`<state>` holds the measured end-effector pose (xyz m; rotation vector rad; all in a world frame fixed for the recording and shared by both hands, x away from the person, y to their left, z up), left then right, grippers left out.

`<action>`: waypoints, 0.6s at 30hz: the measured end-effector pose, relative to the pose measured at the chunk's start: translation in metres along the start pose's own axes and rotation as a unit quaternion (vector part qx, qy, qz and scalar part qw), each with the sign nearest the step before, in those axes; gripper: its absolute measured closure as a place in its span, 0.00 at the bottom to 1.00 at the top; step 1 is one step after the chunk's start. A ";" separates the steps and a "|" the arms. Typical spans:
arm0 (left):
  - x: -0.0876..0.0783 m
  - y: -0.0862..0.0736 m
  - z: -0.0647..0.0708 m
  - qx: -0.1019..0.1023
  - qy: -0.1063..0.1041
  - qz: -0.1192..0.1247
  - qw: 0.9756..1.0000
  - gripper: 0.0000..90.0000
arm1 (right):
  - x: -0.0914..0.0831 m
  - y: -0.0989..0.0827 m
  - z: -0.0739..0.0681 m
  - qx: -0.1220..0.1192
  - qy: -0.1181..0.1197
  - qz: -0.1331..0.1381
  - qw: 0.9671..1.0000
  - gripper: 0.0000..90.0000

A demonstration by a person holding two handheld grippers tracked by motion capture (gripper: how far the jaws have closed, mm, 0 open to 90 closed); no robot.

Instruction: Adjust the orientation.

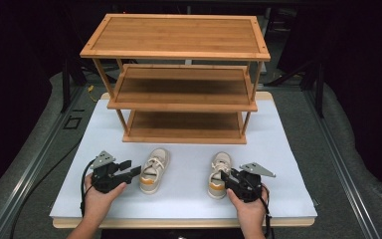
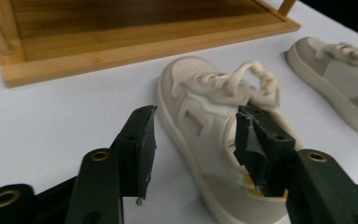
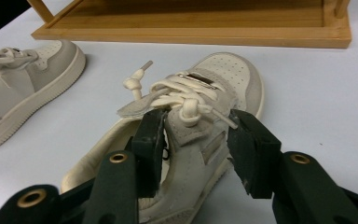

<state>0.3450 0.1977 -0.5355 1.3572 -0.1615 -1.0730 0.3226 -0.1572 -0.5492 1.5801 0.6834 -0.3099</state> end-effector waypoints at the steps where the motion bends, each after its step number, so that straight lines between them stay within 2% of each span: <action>1: 0.000 0.000 0.000 0.000 0.000 0.000 1.000 0.52 | 0.000 0.000 0.000 -0.001 -0.003 0.001 1.000 0.61; 3: 0.010 0.001 0.005 0.005 -0.009 -0.017 1.000 0.51 | 0.000 -0.001 0.001 0.000 -0.007 -0.001 1.000 0.59; 7: 0.020 0.000 0.005 0.003 -0.009 -0.028 1.000 0.53 | 0.003 -0.003 0.000 -0.002 -0.005 -0.010 1.000 0.56; 10: 0.027 -0.003 0.005 0.000 -0.011 -0.043 0.999 0.61 | 0.006 -0.007 -0.001 0.001 0.004 -0.027 1.000 0.59; 11: 0.029 -0.004 0.005 -0.006 -0.016 -0.048 0.999 0.63 | 0.007 -0.006 0.000 0.008 0.007 -0.024 1.000 0.61; 12: 0.031 -0.005 0.005 -0.017 -0.022 -0.043 0.999 0.64 | 0.007 -0.006 0.001 0.017 0.012 -0.026 0.999 0.62; 15: 0.031 -0.006 0.004 -0.022 -0.021 -0.042 0.999 0.67 | 0.008 -0.005 0.002 0.029 0.024 -0.028 0.999 0.65; 18: 0.031 -0.007 0.008 -0.041 -0.025 -0.035 0.998 0.68 | 0.009 -0.003 -0.003 0.015 0.036 -0.028 0.999 0.68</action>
Point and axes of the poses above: each handheld gripper's, and its own axes: x roughly forward along the jaws, y roughly out of its top, z roughly to its right, the point moved 6 cm from there along x, roughly forward along the jaws, and after that the axes turned 9 degrees about -y, right-handed, at the moved point
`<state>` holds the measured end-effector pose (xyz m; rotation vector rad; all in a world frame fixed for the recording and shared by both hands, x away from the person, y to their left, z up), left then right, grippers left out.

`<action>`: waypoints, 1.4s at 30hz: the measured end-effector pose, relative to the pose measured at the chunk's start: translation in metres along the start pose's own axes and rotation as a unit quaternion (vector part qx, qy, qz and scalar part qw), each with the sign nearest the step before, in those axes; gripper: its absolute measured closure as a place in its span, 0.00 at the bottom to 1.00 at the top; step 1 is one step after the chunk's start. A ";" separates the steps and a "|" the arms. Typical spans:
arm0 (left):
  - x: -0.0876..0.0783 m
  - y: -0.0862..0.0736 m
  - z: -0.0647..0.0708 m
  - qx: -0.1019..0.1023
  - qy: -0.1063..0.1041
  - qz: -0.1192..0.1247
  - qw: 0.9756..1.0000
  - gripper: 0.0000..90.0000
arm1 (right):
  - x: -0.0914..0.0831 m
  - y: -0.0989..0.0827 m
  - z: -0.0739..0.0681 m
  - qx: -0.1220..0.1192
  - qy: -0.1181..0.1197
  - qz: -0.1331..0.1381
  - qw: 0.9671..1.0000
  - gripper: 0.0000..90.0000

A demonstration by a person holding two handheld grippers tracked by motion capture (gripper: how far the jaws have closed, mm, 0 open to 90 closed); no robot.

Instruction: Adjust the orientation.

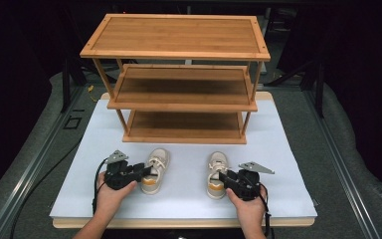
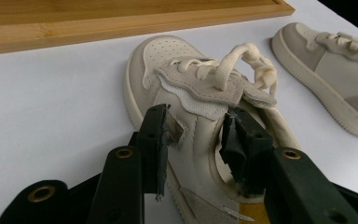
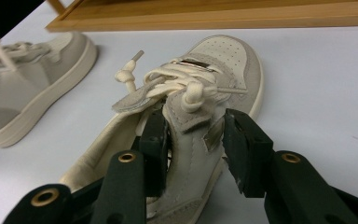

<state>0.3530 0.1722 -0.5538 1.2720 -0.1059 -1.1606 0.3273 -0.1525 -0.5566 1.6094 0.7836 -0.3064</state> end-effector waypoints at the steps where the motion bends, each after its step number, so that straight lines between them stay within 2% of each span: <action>1: 0.000 0.000 0.000 0.000 0.000 0.000 1.000 0.68 | 0.000 0.000 0.000 0.000 0.000 0.000 1.000 0.68; 2: 0.000 0.000 0.002 -0.003 -0.001 0.000 1.000 0.68 | 0.002 0.001 -0.005 -0.011 0.012 -0.005 1.000 0.69; 4: 0.001 -0.001 0.005 -0.005 -0.005 -0.002 1.000 0.68 | 0.004 0.001 -0.008 -0.018 0.017 -0.008 1.000 0.69; 5: 0.003 -0.001 0.008 -0.005 -0.013 -0.006 1.000 0.68 | 0.006 0.002 -0.015 -0.034 0.019 -0.011 0.999 0.70; 7: 0.005 -0.001 0.010 -0.008 -0.017 -0.005 1.000 0.68 | 0.008 0.003 -0.018 -0.042 0.017 -0.010 0.999 0.70; 8: 0.006 -0.001 0.012 -0.010 -0.018 -0.005 1.000 0.69 | 0.009 0.003 -0.022 -0.047 0.024 -0.012 0.999 0.71; 11: 0.011 0.000 0.016 -0.001 -0.014 -0.008 1.000 0.70 | 0.013 0.004 -0.030 -0.056 0.030 -0.012 0.998 0.72; 16: 0.016 0.001 0.021 -0.006 -0.018 -0.004 1.000 0.70 | 0.020 0.006 -0.037 -0.050 0.039 -0.009 0.998 0.72; 20: 0.021 0.002 0.026 0.000 -0.022 -0.006 1.000 0.71 | 0.024 0.008 -0.042 -0.041 0.048 -0.010 0.998 0.72; 22: 0.022 0.002 0.027 0.003 -0.023 -0.006 1.000 0.72 | 0.026 0.008 -0.045 -0.041 0.040 -0.006 0.998 0.72; 26: 0.026 0.002 0.031 -0.003 -0.027 -0.003 1.000 0.72 | 0.029 0.009 -0.049 -0.040 0.040 -0.005 0.998 0.72; 36: 0.031 0.003 0.036 -0.006 -0.036 -0.007 0.999 0.72 | 0.032 0.007 -0.059 -0.042 0.050 -0.005 0.998 0.71; 38: 0.032 0.003 0.038 -0.007 -0.034 -0.006 0.999 0.72 | 0.032 0.007 -0.061 -0.033 0.047 -0.001 0.998 0.71; 42: 0.032 0.002 0.040 -0.004 -0.031 -0.009 0.999 0.72 | 0.031 0.005 -0.065 -0.028 0.043 0.004 0.999 0.71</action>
Point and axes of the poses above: each handheld gripper's, and its own axes: x roughly forward along the jaws, y roughly out of its top, z roughly to its right, the point moved 6 cm from there along x, roughly forward along the jaws, and after that the axes turned 9 degrees about -y, right-handed, at the moved point
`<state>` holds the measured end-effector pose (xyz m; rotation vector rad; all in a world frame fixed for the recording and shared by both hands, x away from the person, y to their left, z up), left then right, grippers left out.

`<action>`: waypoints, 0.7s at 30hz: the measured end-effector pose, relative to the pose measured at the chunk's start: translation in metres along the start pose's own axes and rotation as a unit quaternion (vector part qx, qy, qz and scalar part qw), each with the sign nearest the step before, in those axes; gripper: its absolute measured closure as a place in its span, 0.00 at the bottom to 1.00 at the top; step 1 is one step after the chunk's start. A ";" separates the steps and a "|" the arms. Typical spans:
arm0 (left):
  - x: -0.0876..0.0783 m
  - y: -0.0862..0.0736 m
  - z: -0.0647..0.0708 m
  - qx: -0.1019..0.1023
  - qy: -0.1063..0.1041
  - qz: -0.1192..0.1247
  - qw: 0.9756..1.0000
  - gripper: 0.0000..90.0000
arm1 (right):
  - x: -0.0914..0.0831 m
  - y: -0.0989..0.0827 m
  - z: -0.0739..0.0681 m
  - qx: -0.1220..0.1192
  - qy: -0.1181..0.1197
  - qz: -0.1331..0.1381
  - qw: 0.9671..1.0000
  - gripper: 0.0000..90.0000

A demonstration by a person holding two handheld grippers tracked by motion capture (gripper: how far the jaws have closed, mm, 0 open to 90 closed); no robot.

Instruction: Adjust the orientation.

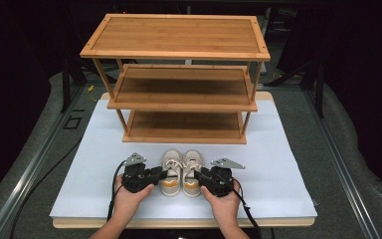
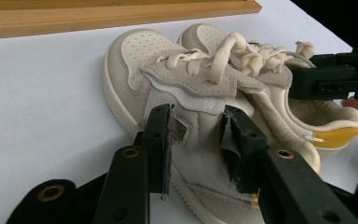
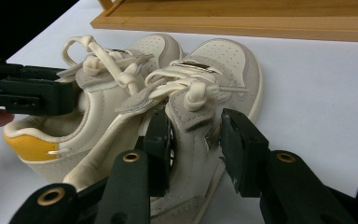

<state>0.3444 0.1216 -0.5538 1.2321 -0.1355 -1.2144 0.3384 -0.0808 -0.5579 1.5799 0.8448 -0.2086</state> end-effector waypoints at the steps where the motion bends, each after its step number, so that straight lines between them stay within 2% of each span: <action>1: 0.000 0.000 0.000 -0.002 -0.001 0.000 1.000 0.72 | 0.000 0.000 -0.001 0.003 0.001 0.000 1.000 0.71; 4: 0.002 0.000 0.002 -0.013 -0.009 0.003 1.000 0.71 | 0.000 -0.001 -0.003 0.013 0.007 -0.003 1.000 0.70; 8: 0.002 0.000 0.002 -0.015 -0.008 0.006 1.000 0.71 | 0.000 -0.001 -0.004 0.020 0.000 0.002 1.000 0.70; 12: 0.001 -0.001 0.001 -0.009 -0.008 0.007 1.000 0.70 | -0.001 -0.002 -0.003 0.016 0.002 0.003 1.000 0.68; 18: -0.001 -0.002 0.002 -0.007 0.002 0.013 1.000 0.66 | -0.003 -0.002 -0.002 0.022 0.009 0.006 1.000 0.64; 21: 0.000 -0.002 0.004 -0.019 0.009 0.022 1.000 0.62 | -0.005 -0.003 -0.003 0.022 0.000 0.014 1.000 0.62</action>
Point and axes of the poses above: each handheld gripper's, and its own axes: x roughly forward along the jaws, y roughly out of its top, z roughly to its right, the point moved 6 cm from there along x, roughly forward along the jaws, and after that the axes turned 9 degrees about -y, right-handed, at the moved point
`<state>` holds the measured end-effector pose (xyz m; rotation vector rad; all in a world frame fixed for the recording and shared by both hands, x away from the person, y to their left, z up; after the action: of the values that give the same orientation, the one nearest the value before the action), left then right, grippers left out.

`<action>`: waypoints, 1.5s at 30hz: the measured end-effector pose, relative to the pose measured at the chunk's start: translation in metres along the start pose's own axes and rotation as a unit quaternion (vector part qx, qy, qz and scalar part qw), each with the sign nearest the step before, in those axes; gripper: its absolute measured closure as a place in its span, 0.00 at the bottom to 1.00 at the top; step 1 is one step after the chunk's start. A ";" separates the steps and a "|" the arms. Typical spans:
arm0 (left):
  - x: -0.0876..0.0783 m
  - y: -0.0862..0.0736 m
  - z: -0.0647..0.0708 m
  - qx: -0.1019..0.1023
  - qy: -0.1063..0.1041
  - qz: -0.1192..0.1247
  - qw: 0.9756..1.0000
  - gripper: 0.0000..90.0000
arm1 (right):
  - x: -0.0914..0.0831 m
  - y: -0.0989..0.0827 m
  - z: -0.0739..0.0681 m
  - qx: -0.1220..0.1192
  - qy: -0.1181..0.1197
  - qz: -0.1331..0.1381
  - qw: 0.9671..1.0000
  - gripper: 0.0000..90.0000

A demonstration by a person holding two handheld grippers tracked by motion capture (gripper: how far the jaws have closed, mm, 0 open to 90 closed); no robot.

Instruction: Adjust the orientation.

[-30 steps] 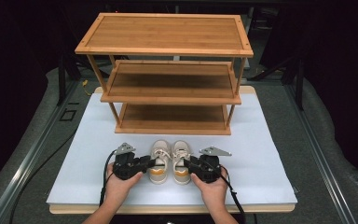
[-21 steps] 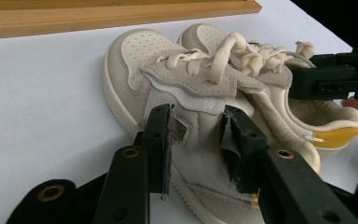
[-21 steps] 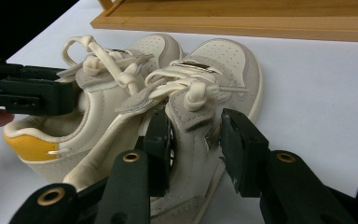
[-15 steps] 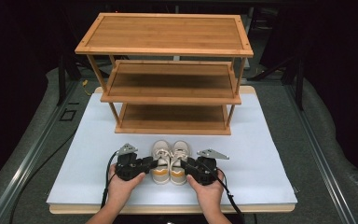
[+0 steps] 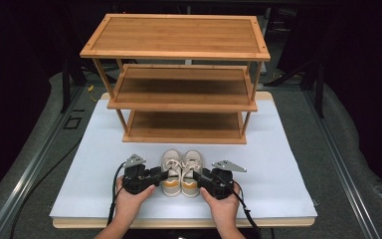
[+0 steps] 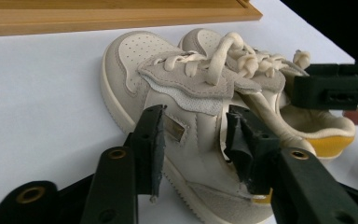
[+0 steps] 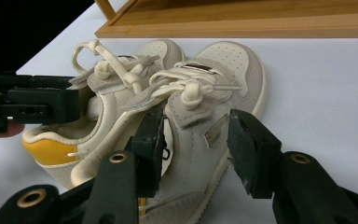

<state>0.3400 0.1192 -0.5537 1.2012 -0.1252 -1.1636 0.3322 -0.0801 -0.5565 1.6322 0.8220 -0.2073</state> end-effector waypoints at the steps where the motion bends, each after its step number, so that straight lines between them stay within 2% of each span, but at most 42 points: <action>1: 0.001 -0.001 0.001 -0.003 0.003 0.005 1.000 0.61 | -0.001 -0.001 0.000 -0.002 -0.002 0.000 1.000 0.62; 5: 0.003 -0.004 0.004 -0.008 0.026 0.025 0.999 0.58 | -0.001 -0.004 -0.003 -0.004 -0.007 -0.001 1.000 0.59; 7: 0.003 -0.006 0.004 -0.016 0.031 0.042 0.999 0.58 | -0.001 -0.004 -0.003 0.002 -0.010 0.005 1.000 0.57; 8: 0.004 -0.008 0.004 -0.024 0.034 0.058 0.997 0.58 | 0.000 -0.004 -0.003 0.008 -0.014 0.013 1.000 0.57; 10: 0.005 -0.009 0.004 -0.026 0.037 0.066 0.997 0.58 | 0.001 -0.005 -0.003 0.017 -0.012 0.011 1.000 0.57; 14: 0.008 -0.012 0.001 -0.043 0.035 0.085 0.995 0.56 | 0.005 -0.010 -0.002 0.050 -0.009 0.018 0.999 0.56; 17: 0.012 -0.014 -0.001 -0.056 0.035 0.096 0.993 0.54 | 0.008 -0.012 -0.001 0.070 -0.004 0.036 0.997 0.56; 19: 0.014 -0.014 -0.001 -0.064 0.033 0.103 0.992 0.52 | 0.009 -0.013 -0.001 0.075 -0.008 0.044 0.996 0.56; 20: 0.015 -0.015 -0.001 -0.073 0.032 0.111 0.991 0.51 | 0.010 -0.014 -0.002 0.083 -0.005 0.053 0.995 0.56; 22: 0.015 -0.015 -0.001 -0.072 0.034 0.113 0.990 0.51 | 0.011 -0.015 -0.003 0.093 -0.008 0.062 0.994 0.57; 26: 0.015 -0.016 -0.001 -0.075 0.032 0.126 0.989 0.51 | 0.010 -0.016 -0.003 0.100 -0.014 0.065 0.993 0.57; 27: 0.015 -0.017 -0.001 -0.075 0.030 0.129 0.988 0.51 | 0.011 -0.016 -0.004 0.101 -0.009 0.074 0.992 0.57; 28: 0.016 -0.017 -0.002 -0.074 0.028 0.131 0.988 0.50 | 0.010 -0.016 -0.003 0.093 -0.012 0.062 0.994 0.57; 33: 0.016 -0.017 -0.002 -0.074 0.026 0.136 0.988 0.50 | 0.011 -0.016 -0.003 0.081 -0.012 0.067 0.994 0.58; 35: 0.016 -0.017 -0.002 -0.073 0.027 0.135 0.988 0.51 | 0.011 -0.016 -0.002 0.075 -0.011 0.062 0.995 0.58; 38: 0.016 -0.017 -0.003 -0.068 0.029 0.129 0.989 0.53 | 0.013 -0.014 -0.002 0.076 -0.012 0.071 0.995 0.58; 39: 0.016 -0.017 -0.003 -0.067 0.029 0.129 0.989 0.53 | 0.012 -0.015 -0.003 0.076 -0.011 0.065 0.995 0.58; 45: 0.015 -0.017 -0.004 -0.066 0.028 0.129 0.989 0.53 | 0.011 -0.014 -0.003 0.069 -0.015 0.070 0.995 0.56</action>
<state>0.3386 0.1118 -0.5755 1.0643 -0.1540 -0.8984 0.3303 -0.0731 -0.5730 1.8039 0.6797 -0.1932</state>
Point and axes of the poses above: each handheld gripper's, and its own axes: x roughly forward along the jaws, y roughly out of its top, z roughly to its right, the point moved 6 cm from there along x, roughly forward along the jaws, and after that the axes turned 9 degrees about -y, right-handed, at the moved point
